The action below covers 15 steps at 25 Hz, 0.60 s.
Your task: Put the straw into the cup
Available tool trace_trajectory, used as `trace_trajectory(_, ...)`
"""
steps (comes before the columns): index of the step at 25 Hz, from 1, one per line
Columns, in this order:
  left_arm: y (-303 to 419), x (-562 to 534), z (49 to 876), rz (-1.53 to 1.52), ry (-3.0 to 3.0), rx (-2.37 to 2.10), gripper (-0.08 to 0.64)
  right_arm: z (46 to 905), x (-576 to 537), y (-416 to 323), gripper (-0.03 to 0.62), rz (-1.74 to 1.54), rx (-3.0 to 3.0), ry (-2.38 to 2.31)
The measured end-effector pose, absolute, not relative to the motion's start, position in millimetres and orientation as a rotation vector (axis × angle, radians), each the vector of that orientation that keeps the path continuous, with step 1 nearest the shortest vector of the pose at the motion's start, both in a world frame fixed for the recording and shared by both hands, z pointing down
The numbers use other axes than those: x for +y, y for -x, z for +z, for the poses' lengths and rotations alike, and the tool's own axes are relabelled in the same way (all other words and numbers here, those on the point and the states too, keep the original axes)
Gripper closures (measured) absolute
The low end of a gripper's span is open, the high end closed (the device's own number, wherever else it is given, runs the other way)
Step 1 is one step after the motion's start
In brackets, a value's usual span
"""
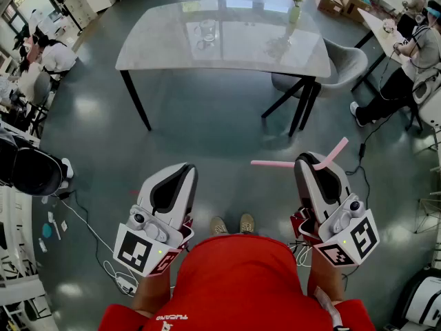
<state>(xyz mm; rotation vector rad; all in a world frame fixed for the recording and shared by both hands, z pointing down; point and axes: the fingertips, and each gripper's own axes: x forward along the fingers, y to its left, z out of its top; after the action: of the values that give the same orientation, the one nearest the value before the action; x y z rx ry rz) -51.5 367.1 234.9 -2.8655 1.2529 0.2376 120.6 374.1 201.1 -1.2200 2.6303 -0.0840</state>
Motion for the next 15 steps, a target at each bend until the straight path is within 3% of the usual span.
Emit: trace_trajectory(15,48.7,367.8,238.5,0.242,2.874,1.270,0.554,208.7,369.6,-128.0,0.569,-0.103,2.629,1.219)
